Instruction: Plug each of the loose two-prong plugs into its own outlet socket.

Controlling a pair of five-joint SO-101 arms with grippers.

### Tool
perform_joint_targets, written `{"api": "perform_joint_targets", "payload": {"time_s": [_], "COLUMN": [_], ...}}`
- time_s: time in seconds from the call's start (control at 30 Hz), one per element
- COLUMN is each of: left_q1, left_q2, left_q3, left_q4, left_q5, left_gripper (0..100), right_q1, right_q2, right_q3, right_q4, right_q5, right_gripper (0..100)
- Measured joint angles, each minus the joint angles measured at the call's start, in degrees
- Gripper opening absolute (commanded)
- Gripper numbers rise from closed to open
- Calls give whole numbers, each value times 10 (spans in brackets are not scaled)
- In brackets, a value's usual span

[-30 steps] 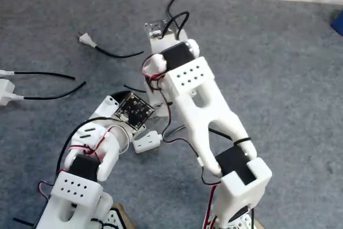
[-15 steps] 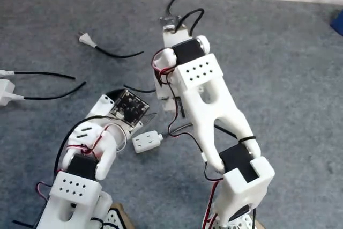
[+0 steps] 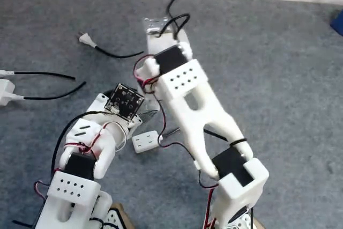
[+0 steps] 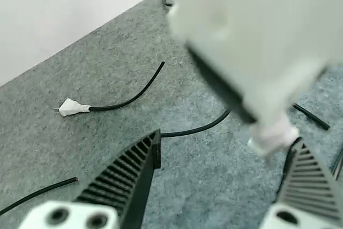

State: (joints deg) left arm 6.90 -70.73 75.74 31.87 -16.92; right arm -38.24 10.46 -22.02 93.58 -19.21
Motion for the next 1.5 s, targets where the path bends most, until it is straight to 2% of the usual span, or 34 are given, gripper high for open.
{"api": "perform_joint_targets", "payload": {"time_s": [0.27,0.73,0.8,0.97,1.1,1.23,1.5], "left_q1": [-25,-30,-50,-149,-207,-216,-217], "left_q2": [0,1,-1,-63,-105,-98,36], "left_q3": [29,30,30,30,18,-22,-208], "left_q4": [-46,-35,-19,-14,74,184,404], "left_q5": [3,-17,-27,-29,-18,-11,27], "left_gripper": [352,349,348,350,351,350,348], "right_q1": [-6,1,10,33,35,36,30], "right_q2": [-70,-71,-54,-17,-17,-17,-17], "right_q3": [0,36,62,106,106,106,107], "right_q4": [40,41,26,-4,-11,-11,-21], "right_q5": [18,92,125,200,250,288,441], "right_gripper": [5,5,5,5,6,6,6]}}
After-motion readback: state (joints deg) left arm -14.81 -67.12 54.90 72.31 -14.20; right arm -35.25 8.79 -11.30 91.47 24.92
